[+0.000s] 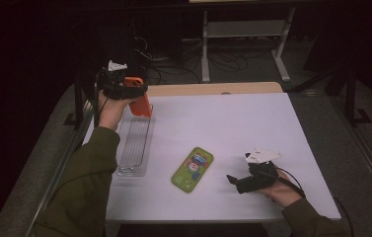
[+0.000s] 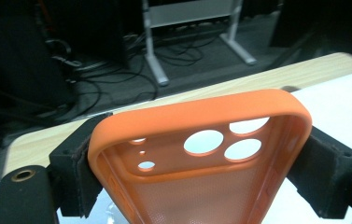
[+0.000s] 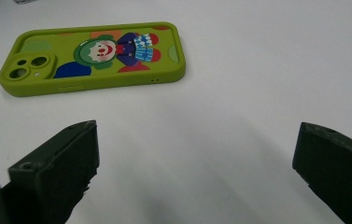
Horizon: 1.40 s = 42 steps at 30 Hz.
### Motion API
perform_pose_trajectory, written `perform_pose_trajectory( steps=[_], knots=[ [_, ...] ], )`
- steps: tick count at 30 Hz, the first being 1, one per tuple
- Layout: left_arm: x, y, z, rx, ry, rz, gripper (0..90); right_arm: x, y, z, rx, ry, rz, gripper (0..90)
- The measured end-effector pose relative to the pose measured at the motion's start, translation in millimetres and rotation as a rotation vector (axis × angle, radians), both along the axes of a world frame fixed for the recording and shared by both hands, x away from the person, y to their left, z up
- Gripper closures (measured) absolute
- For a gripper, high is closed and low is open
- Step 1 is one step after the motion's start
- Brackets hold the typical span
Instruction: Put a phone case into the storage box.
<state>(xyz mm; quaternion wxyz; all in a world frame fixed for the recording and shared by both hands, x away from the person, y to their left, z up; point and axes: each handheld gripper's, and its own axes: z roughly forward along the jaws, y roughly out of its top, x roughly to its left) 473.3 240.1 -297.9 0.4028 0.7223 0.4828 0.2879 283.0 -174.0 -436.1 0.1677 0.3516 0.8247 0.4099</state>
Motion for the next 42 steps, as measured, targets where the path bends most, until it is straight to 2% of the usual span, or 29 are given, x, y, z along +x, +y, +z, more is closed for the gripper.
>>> perform_pose_trajectory(
  steps=[3, 4, 6, 7, 9, 11, 12, 13, 16, 18, 21, 22, 28, 32, 36, 42],
  knots=[
    [7.0, -0.1, -6.0, 0.019, 0.005, 0.041, 14.9, -0.2, -0.3, 0.5, 0.002, 0.000, 0.001, 0.0],
    [9.5, -0.5, -8.6, 0.007, 0.004, 0.054, 14.9, -0.6, -0.1, 1.0, 0.011, 0.002, -0.002, 0.0],
    [13.9, -0.2, -12.8, 0.025, 0.010, 0.076, 14.9, -0.7, -0.5, 1.5, 0.011, -0.004, 0.000, 0.0],
    [16.5, -0.6, -15.6, 0.021, 0.007, 0.083, 14.9, -1.0, -0.3, 1.7, 0.015, -0.003, -0.004, 0.0],
    [20.1, -0.6, -19.8, 0.039, 0.024, 0.096, 14.9, -0.9, -0.9, 2.1, 0.017, -0.006, -0.005, 0.0],
    [23.7, -1.1, -24.3, 0.032, 0.029, 0.108, 14.9, -0.3, -1.8, 2.3, 0.012, -0.016, -0.002, 0.0],
    [25.4, -1.3, -26.5, 0.047, 0.028, 0.111, 14.8, -0.4, -1.9, 2.6, 0.013, -0.014, -0.002, 0.0],
    [26.6, -2.1, -28.9, 0.052, 0.030, 0.117, 14.8, 0.4, -2.9, 2.4, -0.003, -0.027, 0.004, 0.0],
    [30.9, -2.7, -35.8, 0.062, 0.034, 0.120, 14.8, -1.5, -0.6, 3.4, 0.030, -0.008, -0.008, 0.0],
    [33.5, -3.4, -40.2, 0.049, 0.042, 0.123, 14.7, -1.3, -1.1, 3.4, 0.025, -0.009, -0.005, 0.0],
    [35.8, -4.2, -46.2, 0.068, 0.048, 0.126, 14.6, 0.1, -2.9, 2.9, 0.003, -0.026, 0.005, 0.0],
    [36.9, -4.5, -48.6, 0.063, 0.048, 0.128, 14.6, -0.9, -1.8, 3.4, 0.023, -0.015, 0.001, 0.0],
    [39.4, -4.1, -59.2, 0.061, 0.061, 0.136, 14.4, -1.1, -2.0, 3.5, 0.022, -0.015, 0.001, 0.0],
    [40.5, -4.3, -61.9, 0.066, 0.071, 0.146, 14.2, -0.9, -2.1, 3.5, 0.022, -0.016, 0.002, 0.0],
    [41.3, -5.7, -62.8, 0.080, 0.059, 0.146, 13.9, -0.9, -2.0, 3.4, 0.022, -0.015, 0.001, 0.0],
    [42.9, -5.0, -64.9, 0.078, 0.054, 0.156, 13.3, -0.9, -2.2, 3.5, 0.023, -0.016, -0.001, 0.0]
  ],
)
